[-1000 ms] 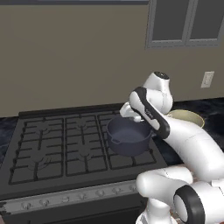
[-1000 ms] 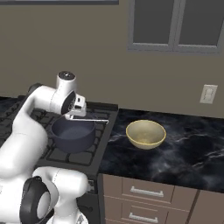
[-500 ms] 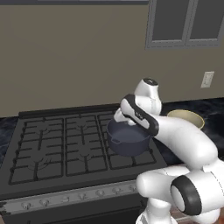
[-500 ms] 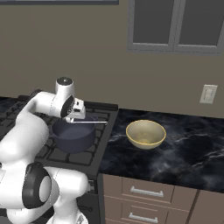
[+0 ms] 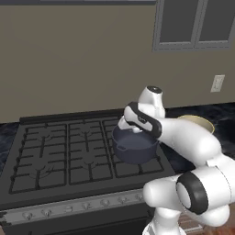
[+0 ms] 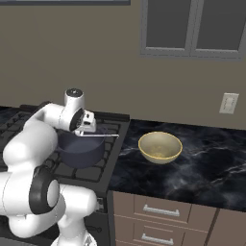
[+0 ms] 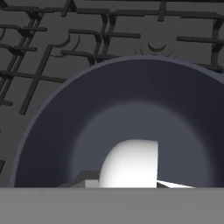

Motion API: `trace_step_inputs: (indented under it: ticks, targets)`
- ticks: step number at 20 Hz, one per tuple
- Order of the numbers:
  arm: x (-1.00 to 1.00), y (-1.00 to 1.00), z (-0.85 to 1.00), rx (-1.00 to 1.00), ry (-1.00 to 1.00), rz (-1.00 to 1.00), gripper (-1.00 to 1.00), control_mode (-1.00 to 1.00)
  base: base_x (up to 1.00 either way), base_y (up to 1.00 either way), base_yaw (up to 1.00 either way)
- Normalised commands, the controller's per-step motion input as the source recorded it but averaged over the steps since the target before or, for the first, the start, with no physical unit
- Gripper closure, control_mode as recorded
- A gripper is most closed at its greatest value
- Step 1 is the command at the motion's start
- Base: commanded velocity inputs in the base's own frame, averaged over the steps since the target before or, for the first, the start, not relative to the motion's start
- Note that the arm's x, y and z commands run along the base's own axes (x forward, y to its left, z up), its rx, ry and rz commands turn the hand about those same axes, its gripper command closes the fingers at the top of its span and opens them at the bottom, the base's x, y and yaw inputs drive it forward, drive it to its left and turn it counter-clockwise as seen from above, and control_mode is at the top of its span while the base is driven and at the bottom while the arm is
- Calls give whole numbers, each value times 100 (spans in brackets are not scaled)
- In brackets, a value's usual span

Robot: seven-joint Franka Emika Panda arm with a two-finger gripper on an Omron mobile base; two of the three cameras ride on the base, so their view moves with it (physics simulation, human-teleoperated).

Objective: Open the cabinet and move the ladle to the pot. Then close the cabinet.

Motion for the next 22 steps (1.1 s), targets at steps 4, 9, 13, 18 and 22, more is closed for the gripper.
trace_step_inputs:
  ticks: [4,9,13,18,22]
  targets:
    - [23,0,-28,0,0,0,100,-100,0,0,0]
    - [22,0,-27,0,0,0,100,-100,0,0,0]
    - [23,0,-24,0,0,0,100,-100,0,0,0]
    - [5,13,-19,0,0,0,100,-100,0,0,0]
    - [0,32,-9,0,0,0,-100,-100,0,0,0]
